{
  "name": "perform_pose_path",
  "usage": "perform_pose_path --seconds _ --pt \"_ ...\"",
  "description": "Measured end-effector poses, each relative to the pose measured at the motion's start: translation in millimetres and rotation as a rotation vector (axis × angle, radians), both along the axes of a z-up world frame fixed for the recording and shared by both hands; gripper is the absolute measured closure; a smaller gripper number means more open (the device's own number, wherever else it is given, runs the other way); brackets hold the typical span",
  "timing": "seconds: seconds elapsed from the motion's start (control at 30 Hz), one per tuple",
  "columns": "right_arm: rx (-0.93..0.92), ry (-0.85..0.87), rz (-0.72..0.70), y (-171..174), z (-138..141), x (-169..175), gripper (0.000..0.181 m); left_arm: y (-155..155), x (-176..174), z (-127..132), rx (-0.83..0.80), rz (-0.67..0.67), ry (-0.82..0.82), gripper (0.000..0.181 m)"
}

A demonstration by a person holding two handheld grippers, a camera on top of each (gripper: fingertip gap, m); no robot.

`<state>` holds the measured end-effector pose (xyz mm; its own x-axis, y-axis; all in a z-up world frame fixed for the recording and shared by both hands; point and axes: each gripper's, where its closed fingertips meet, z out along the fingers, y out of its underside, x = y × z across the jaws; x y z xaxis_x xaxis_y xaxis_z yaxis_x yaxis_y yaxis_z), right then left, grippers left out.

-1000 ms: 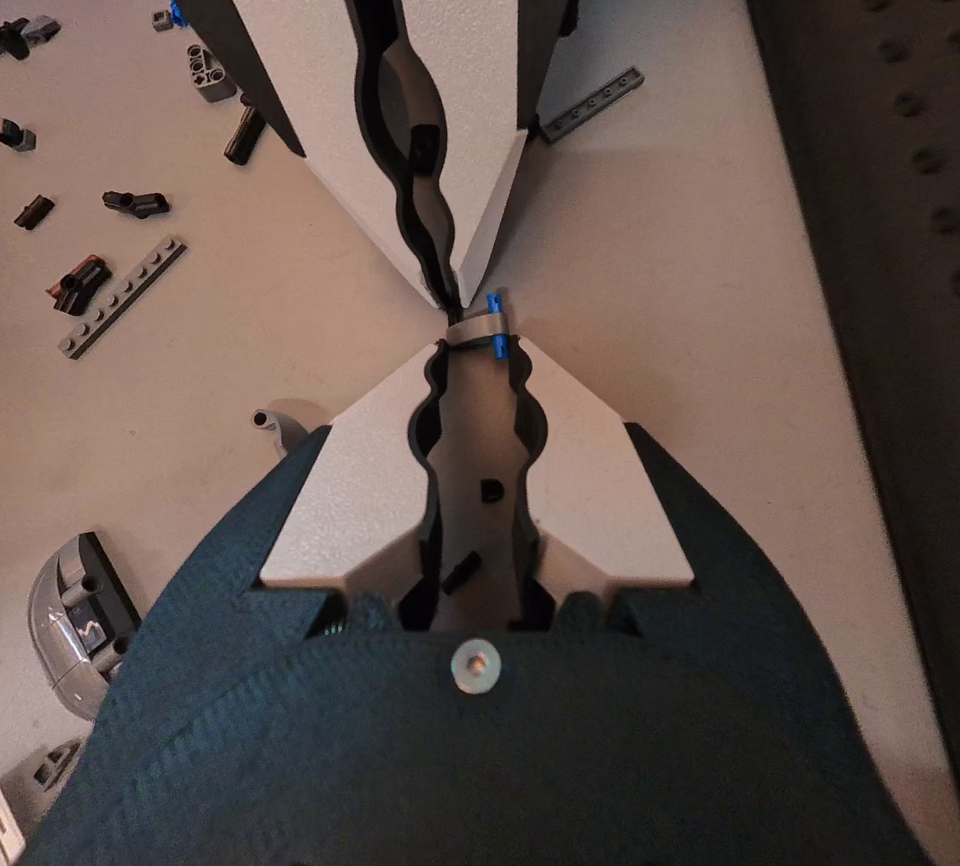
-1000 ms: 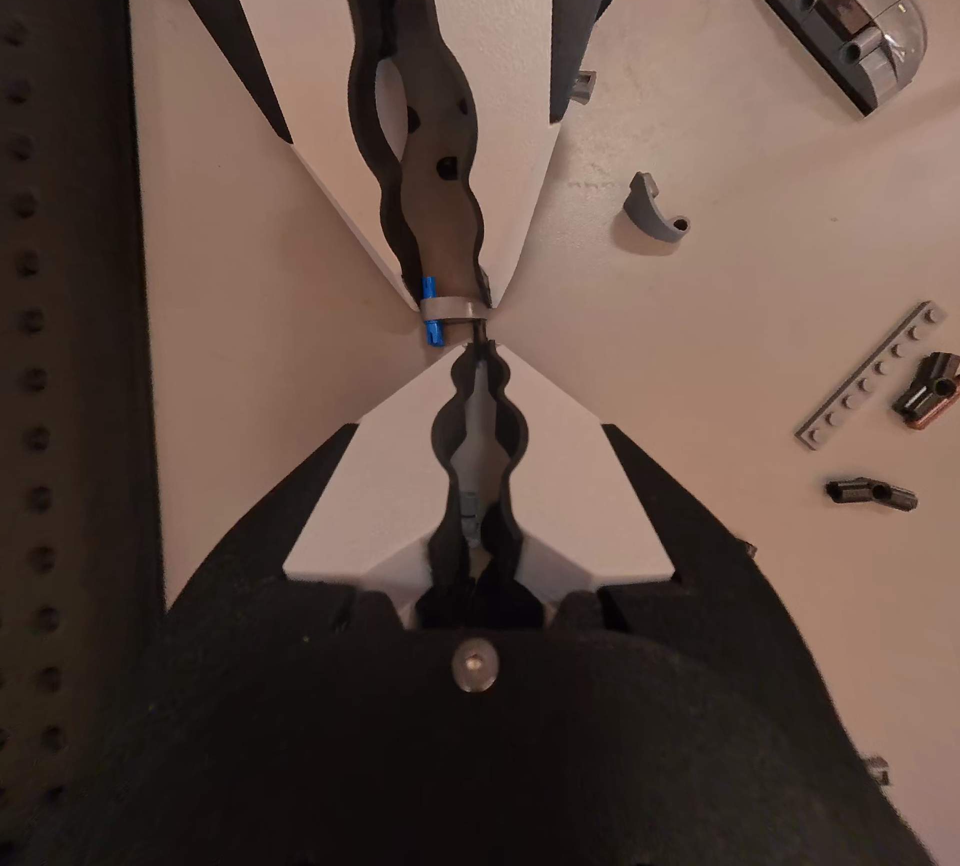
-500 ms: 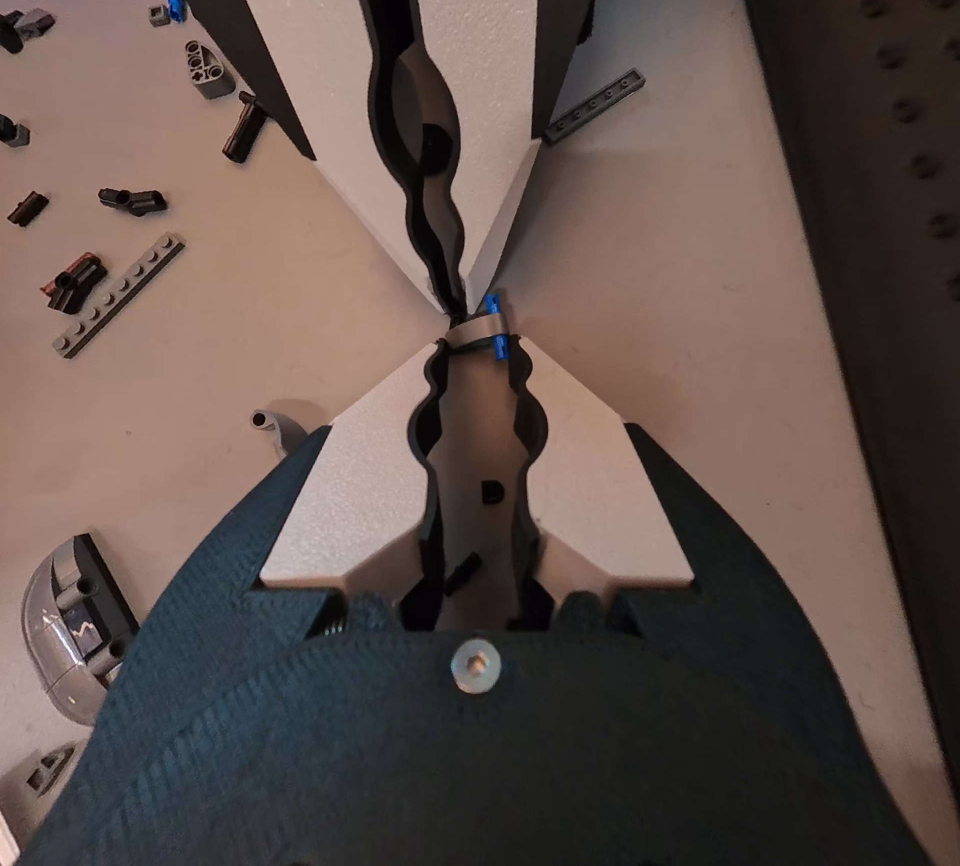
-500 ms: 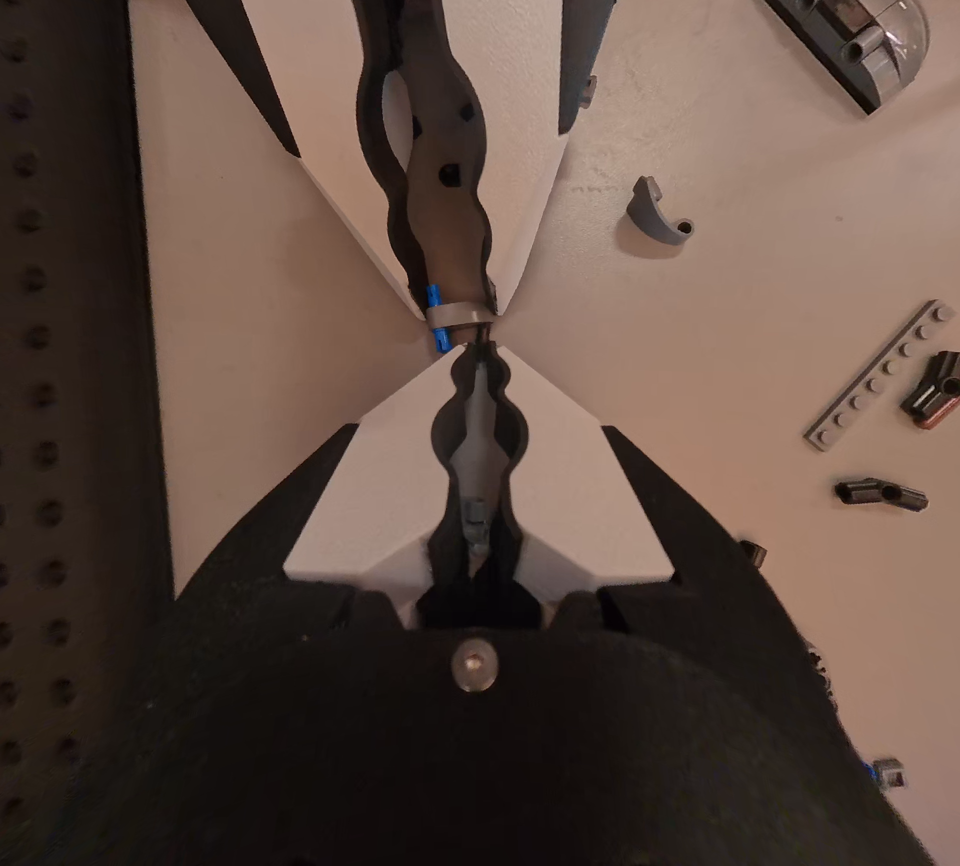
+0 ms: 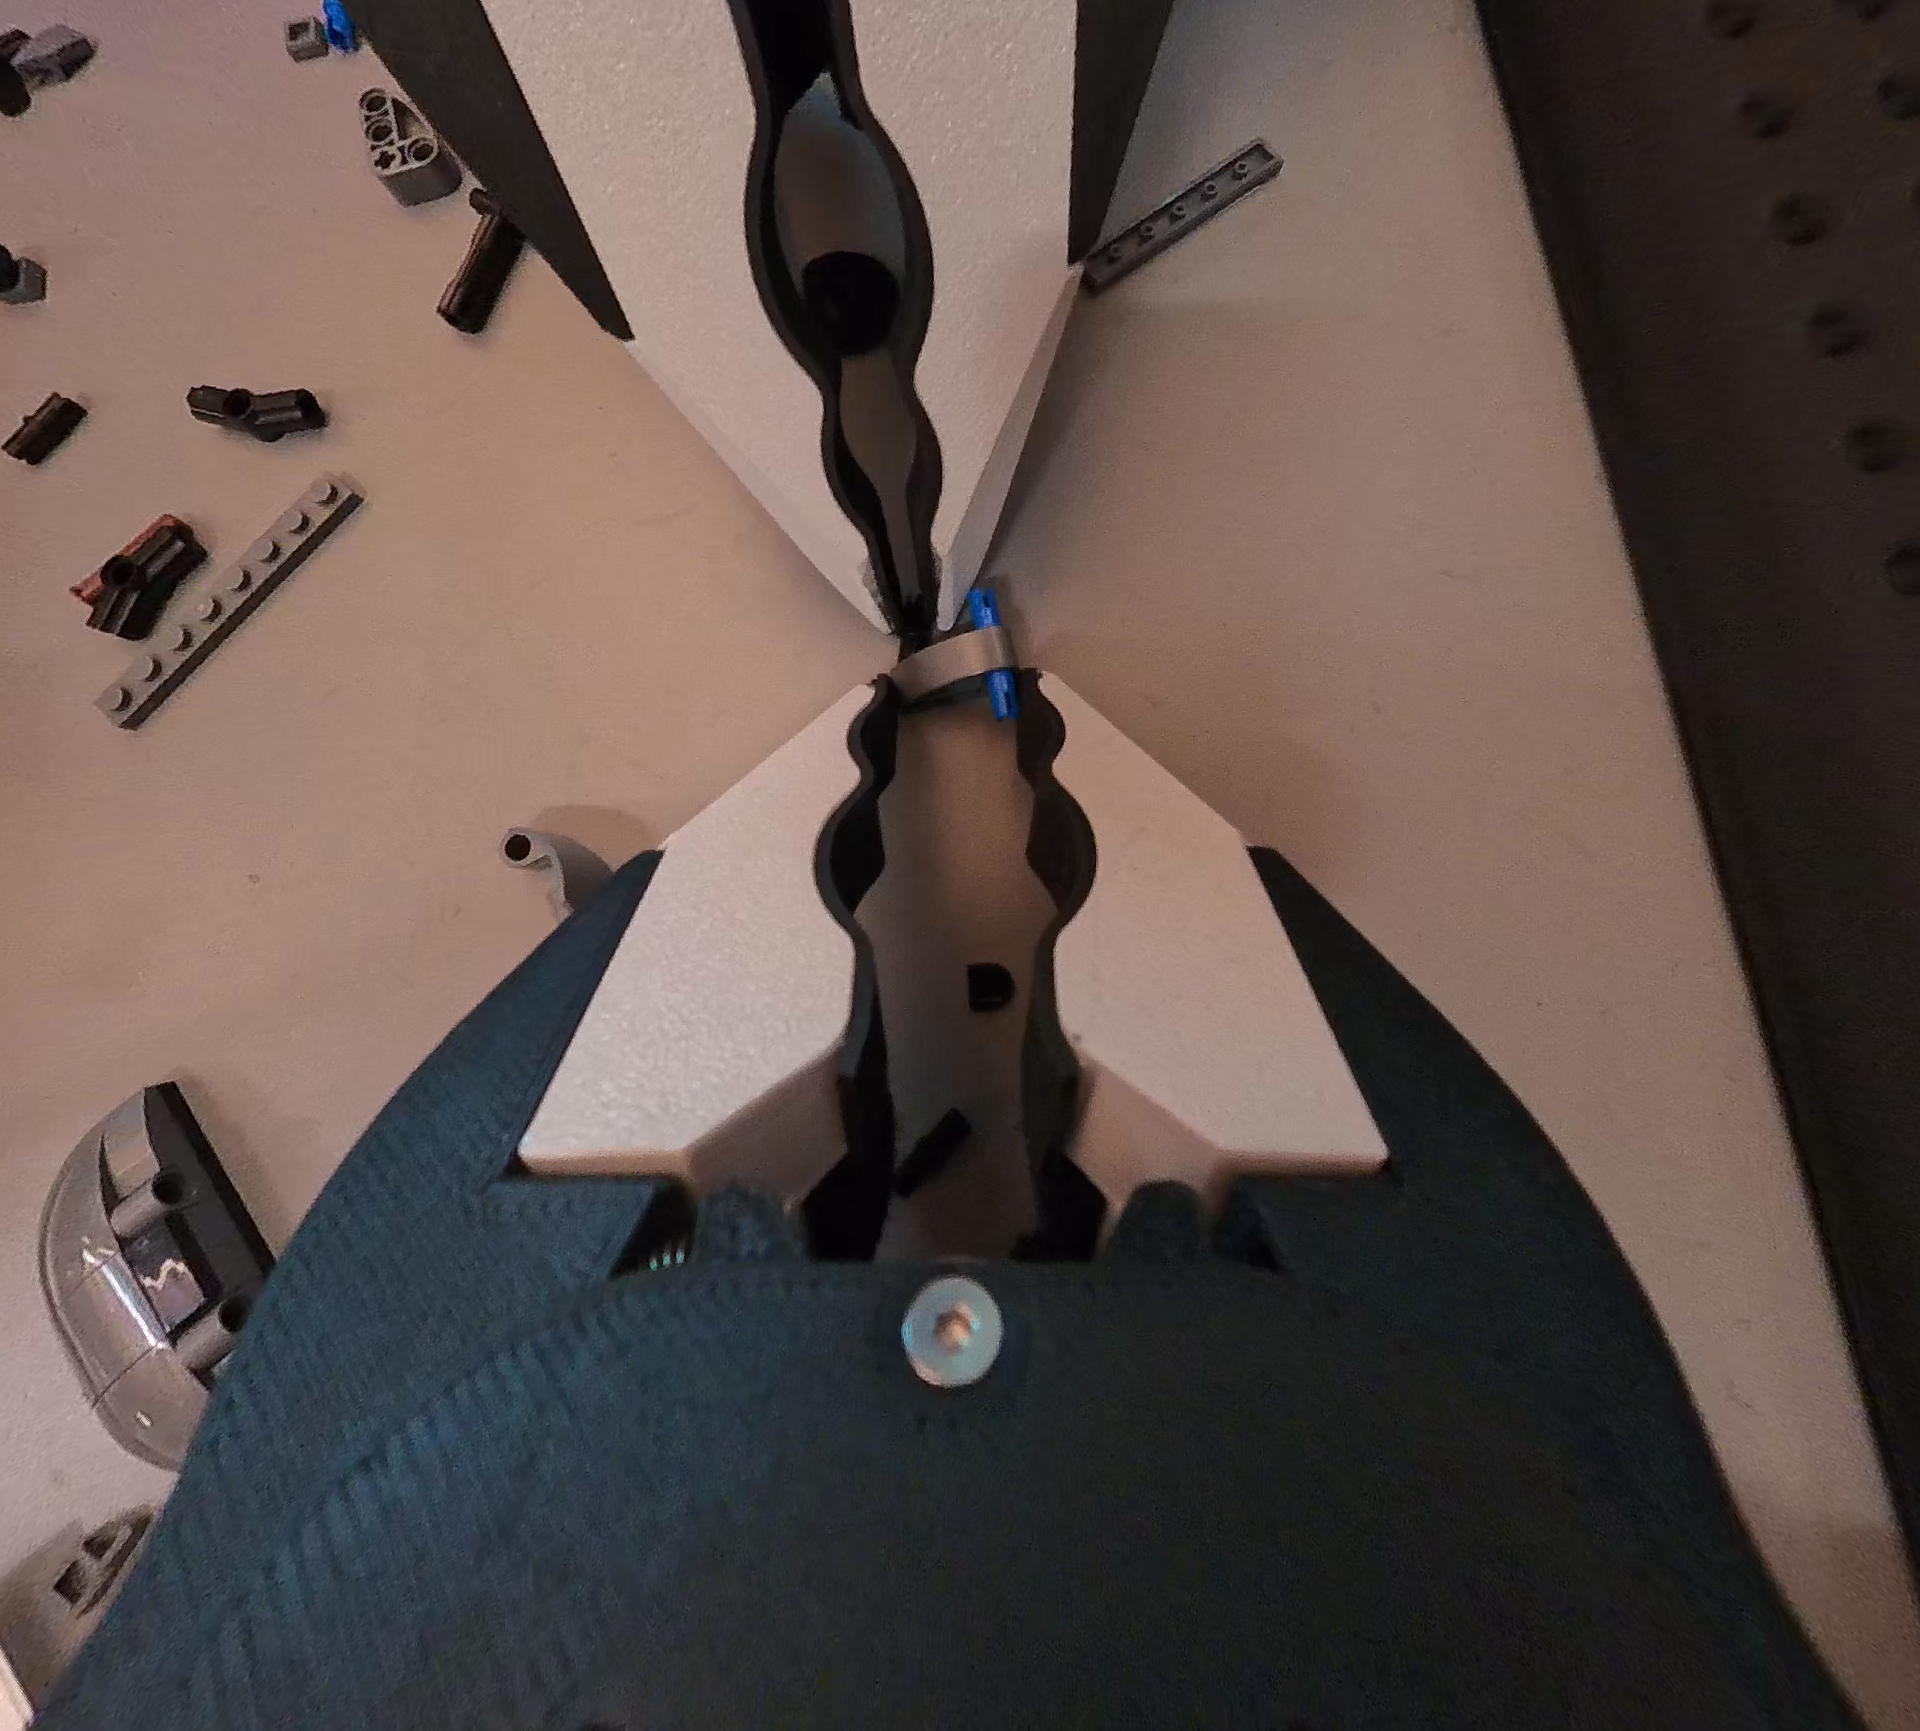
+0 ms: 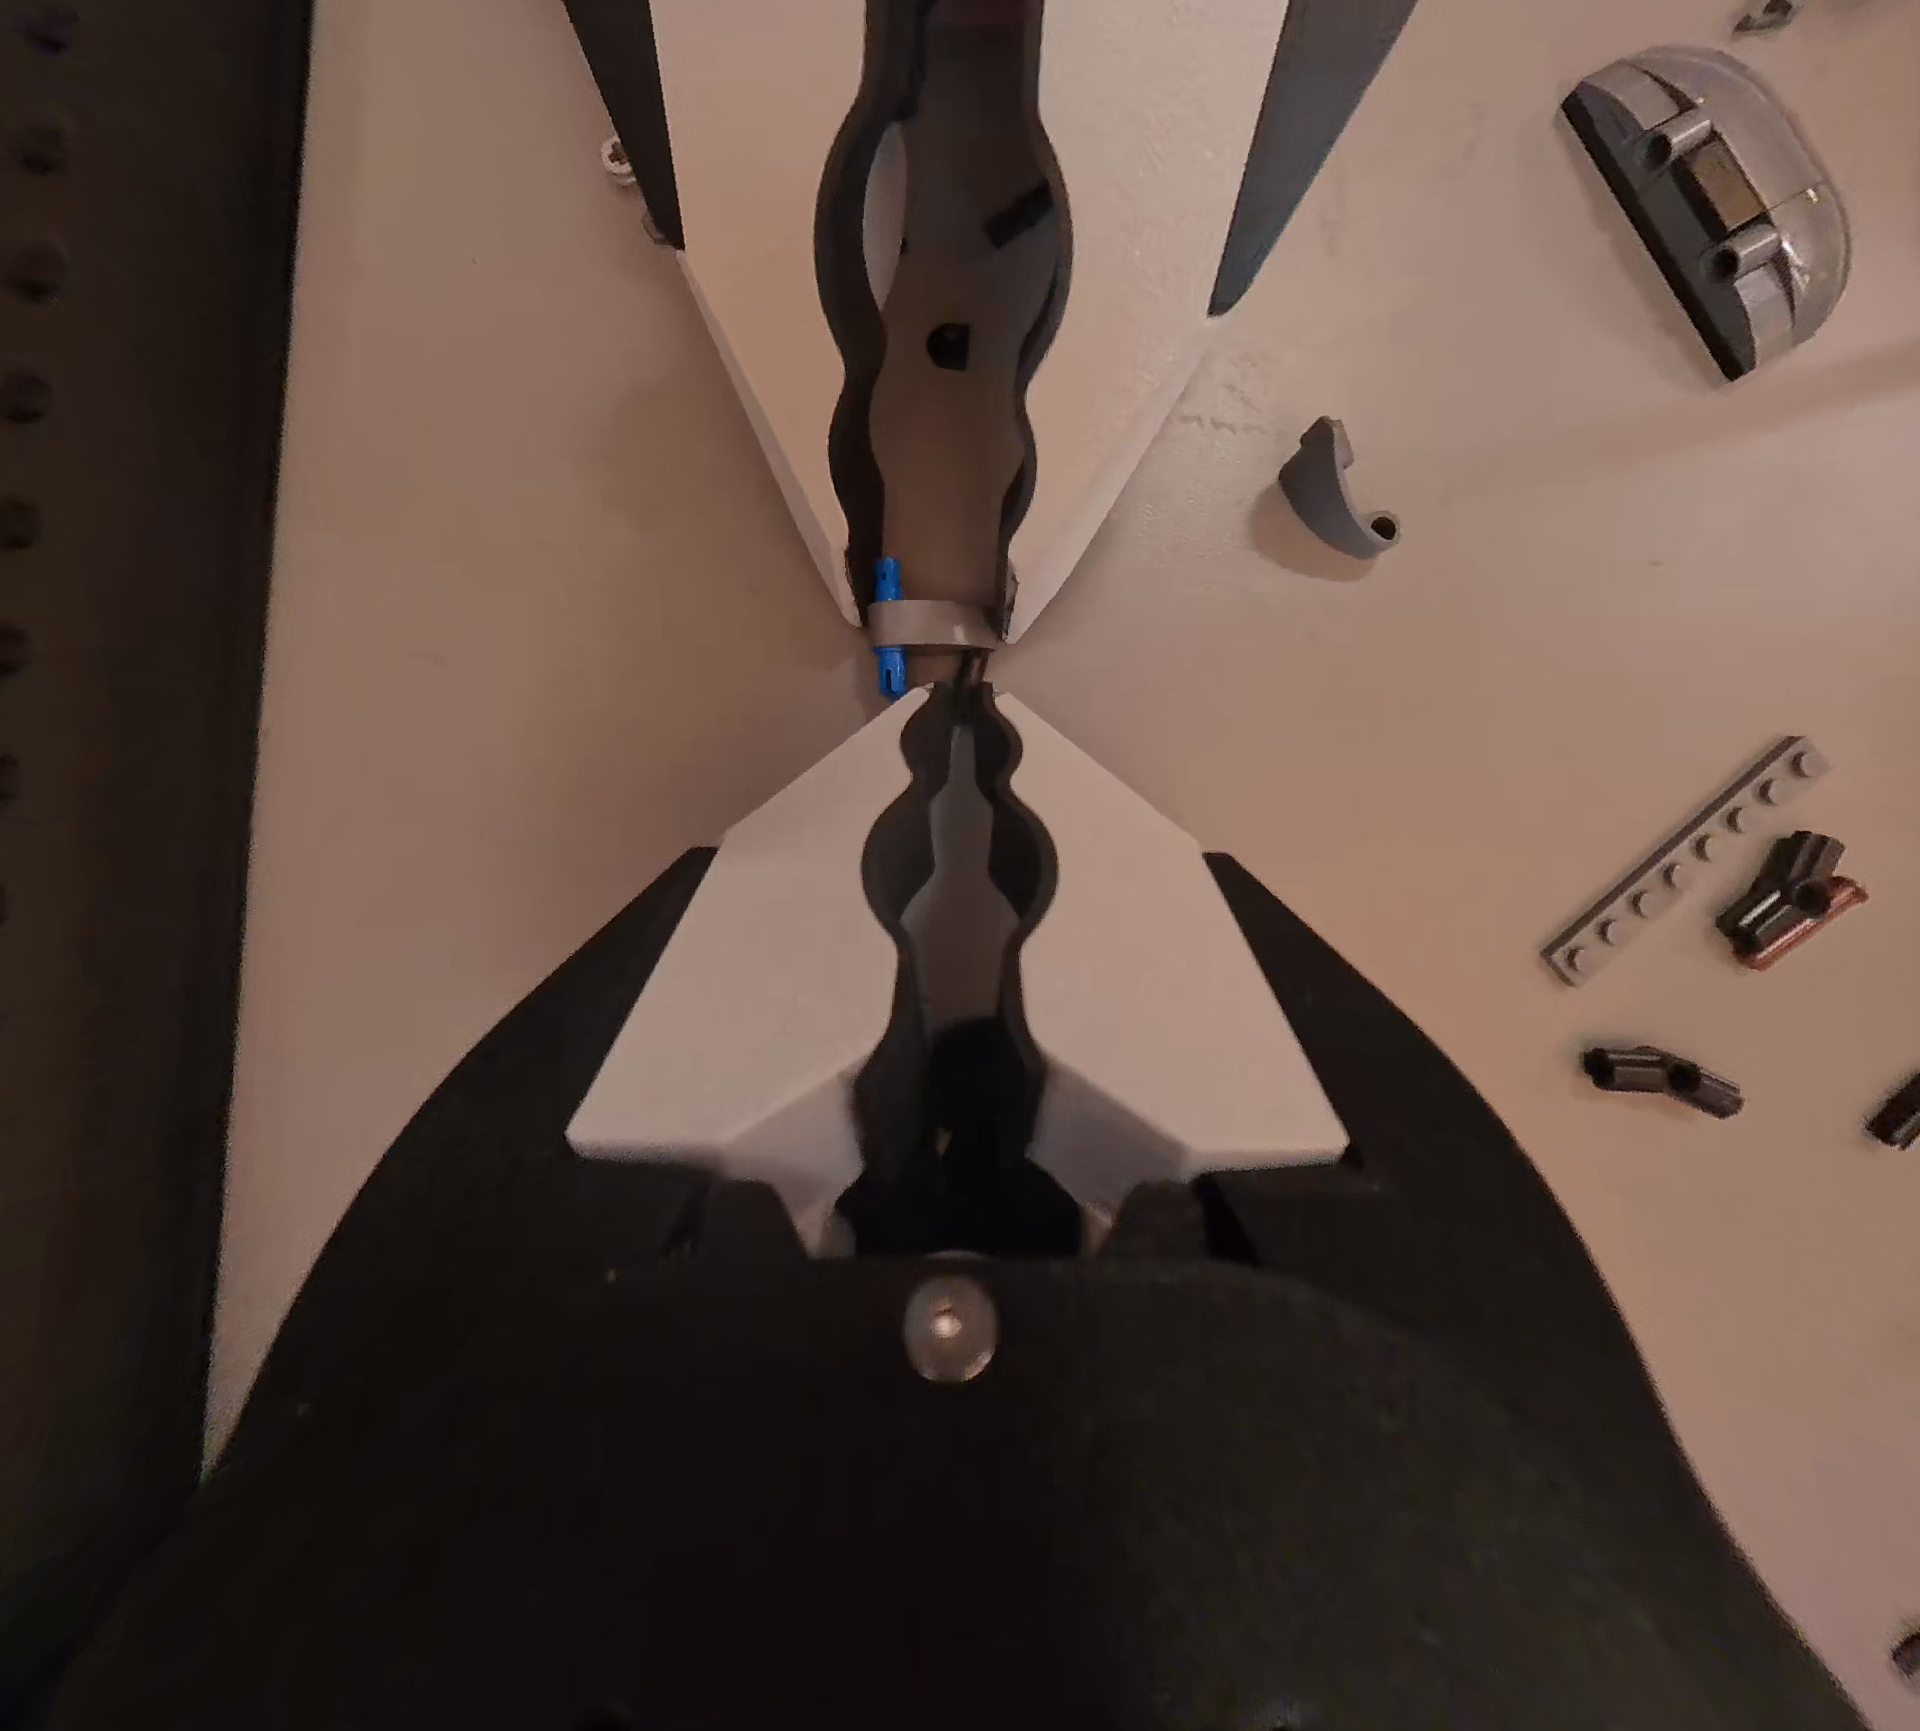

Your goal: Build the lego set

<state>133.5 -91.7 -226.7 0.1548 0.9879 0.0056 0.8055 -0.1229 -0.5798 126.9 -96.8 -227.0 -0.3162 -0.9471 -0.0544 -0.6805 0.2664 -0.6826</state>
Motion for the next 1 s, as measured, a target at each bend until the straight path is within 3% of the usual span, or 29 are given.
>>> perform_pose_path --seconds 1.0 --pt "0.01 0.002 -0.039 5.6 -0.2 14.7 0.179 8.8 -12.5 0.2 0.02 0.041 0.04 0.16"
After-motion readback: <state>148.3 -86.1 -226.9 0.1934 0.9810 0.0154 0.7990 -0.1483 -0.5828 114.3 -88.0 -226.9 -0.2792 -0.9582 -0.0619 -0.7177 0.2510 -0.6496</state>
